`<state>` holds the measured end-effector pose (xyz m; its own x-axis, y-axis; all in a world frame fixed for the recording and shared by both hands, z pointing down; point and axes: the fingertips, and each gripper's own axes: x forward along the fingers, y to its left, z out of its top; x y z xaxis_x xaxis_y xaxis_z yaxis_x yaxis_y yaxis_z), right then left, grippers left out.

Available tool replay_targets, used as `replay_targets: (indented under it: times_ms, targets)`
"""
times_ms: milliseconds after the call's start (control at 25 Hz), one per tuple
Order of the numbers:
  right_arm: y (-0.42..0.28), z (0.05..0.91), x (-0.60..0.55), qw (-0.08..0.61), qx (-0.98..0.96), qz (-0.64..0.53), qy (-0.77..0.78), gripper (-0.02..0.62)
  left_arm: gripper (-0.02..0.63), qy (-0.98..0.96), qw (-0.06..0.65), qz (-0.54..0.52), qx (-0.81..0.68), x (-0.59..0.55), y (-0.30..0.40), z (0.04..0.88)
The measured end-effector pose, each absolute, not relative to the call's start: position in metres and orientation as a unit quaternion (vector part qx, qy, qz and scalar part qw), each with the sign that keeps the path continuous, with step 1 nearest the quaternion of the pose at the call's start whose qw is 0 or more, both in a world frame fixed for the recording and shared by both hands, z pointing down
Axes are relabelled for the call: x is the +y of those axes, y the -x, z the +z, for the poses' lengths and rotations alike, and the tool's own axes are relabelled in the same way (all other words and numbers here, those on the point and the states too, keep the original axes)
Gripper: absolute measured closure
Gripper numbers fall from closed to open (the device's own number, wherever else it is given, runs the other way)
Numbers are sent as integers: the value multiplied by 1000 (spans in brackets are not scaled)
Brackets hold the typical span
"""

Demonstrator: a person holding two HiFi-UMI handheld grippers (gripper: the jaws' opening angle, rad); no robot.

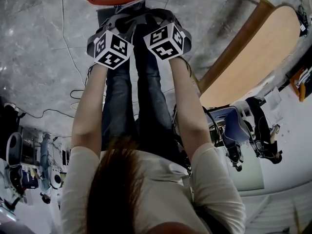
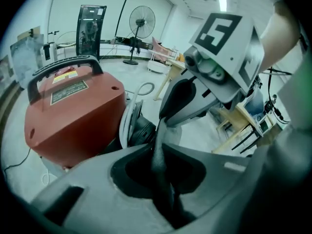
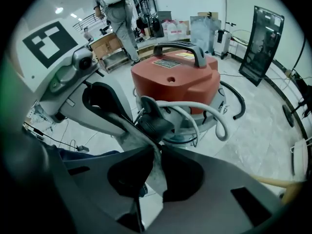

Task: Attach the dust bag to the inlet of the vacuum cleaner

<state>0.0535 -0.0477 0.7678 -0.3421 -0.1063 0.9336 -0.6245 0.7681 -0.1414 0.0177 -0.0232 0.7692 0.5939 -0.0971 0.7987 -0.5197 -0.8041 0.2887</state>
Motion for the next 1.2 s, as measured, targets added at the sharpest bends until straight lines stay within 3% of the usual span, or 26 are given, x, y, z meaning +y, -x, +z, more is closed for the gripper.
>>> replay_targets:
  times_ms: [200, 400, 800, 1200]
  targets:
    - [-57, 765, -46, 507, -784, 250, -257, 541, 552, -852, 240, 440, -149, -22, -21, 768]
    - [-58, 767, -39, 473, -767, 294, -319, 541, 545, -849, 178, 493, -57, -24, -21, 767]
    - [-51, 772, -49, 511, -780, 255, -257, 541, 554, -850, 271, 421, -161, -25, -16, 773]
    - [-55, 768, -44, 470, -771, 286, -320, 540, 552, -854, 195, 482, -9, -25, -18, 770]
